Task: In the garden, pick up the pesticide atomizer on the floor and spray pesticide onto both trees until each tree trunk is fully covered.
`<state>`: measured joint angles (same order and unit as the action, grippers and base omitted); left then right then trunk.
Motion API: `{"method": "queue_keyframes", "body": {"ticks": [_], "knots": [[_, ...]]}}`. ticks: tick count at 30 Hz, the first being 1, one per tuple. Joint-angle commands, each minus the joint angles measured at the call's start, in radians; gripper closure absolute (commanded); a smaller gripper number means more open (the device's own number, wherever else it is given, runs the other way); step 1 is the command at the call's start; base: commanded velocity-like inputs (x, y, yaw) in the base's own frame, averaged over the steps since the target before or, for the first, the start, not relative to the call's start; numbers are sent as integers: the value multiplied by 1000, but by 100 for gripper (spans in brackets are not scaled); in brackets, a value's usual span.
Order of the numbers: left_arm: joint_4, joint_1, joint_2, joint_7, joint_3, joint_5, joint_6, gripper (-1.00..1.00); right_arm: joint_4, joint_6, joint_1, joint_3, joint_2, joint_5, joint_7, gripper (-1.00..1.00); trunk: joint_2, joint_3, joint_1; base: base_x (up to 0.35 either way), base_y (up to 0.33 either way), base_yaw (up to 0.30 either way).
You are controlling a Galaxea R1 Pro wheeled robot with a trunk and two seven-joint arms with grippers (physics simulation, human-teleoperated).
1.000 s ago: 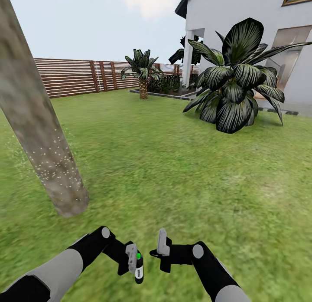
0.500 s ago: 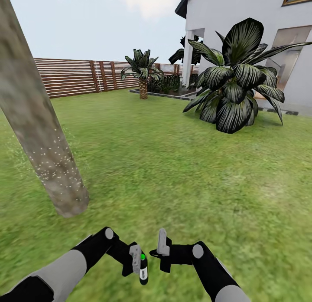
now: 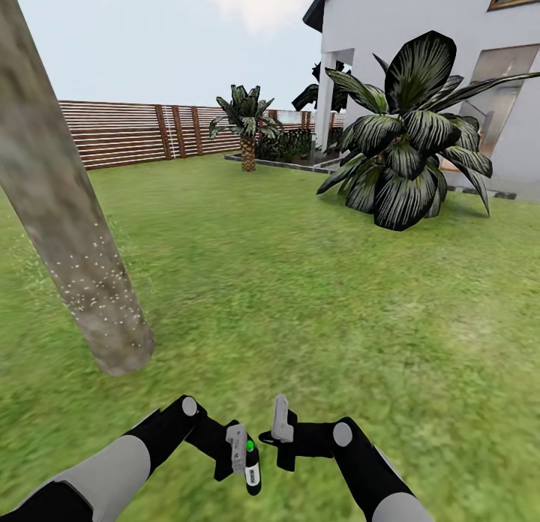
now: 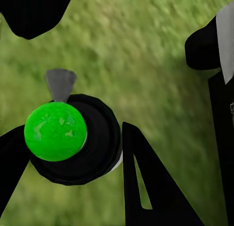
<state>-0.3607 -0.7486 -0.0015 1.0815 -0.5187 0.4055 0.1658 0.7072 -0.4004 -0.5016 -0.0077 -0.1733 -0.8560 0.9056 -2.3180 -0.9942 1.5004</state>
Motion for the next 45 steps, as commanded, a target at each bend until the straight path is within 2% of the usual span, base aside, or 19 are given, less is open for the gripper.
{"method": "queue_keyframes", "body": {"ticks": [1, 5, 9, 18, 31, 37, 39, 41, 43, 45], "knots": [[-1, 0, 0, 0, 0, -1, 0, 100, 0, 0, 0, 0, 0, 0, 0, 100, 0, 0, 0, 0, 0, 0], [-1, 0, 0, -1, 0, -7, 1, 100, 0, 0, 0, 0, 0, 0, 0, 100, 0, 0, 0, 0, 0, 0], [-3, 0, 0, -1, 0, -34, 0, 100, 0, 0, 0, 0, 0, 0, 0, 100, 0, 0, 0, 0, 0, 0], [-5, 0, 0, -14, 0, -43, 3, 100, 0, 0, 0, 0, 0, 0, 0, 100, 0, 0, 0, 0, 0, 0], [-4, 0, 0, -14, 0, -78, 7, 100, 0, 0, 0, 0, -1, 0, 0, 100, 0, 0, 0, 0, 0, 0], [0, 0, 1, -15, -1, -76, 6, 100, 0, 0, 0, 0, 0, 0, 0, 100, 0, 0, 0, 0, 0, 0], [2, 0, 11, -18, -3, -72, 6, 100, 0, 0, 0, 0, 0, 0, 0, 100, 0, 0, 0, 0, 0, 0], [12, 0, 33, -34, -5, -67, 5, 100, 0, 0, 0, 0, 0, 0, 0, 100, 0, 0, 0, 0, 0, 0], [29, 0, 67, -66, -10, -63, 3, 100, 0, 0, 0, 0, 0, 0, 0, 100, 0, 0, 0, 0, 0, 0], [34, 0, 109, -81, -12, -42, 3, 100, -1, 0, 0, -1, 0, 0, 0, 100, 0, 0, 0, 0, 0, 0]]}}
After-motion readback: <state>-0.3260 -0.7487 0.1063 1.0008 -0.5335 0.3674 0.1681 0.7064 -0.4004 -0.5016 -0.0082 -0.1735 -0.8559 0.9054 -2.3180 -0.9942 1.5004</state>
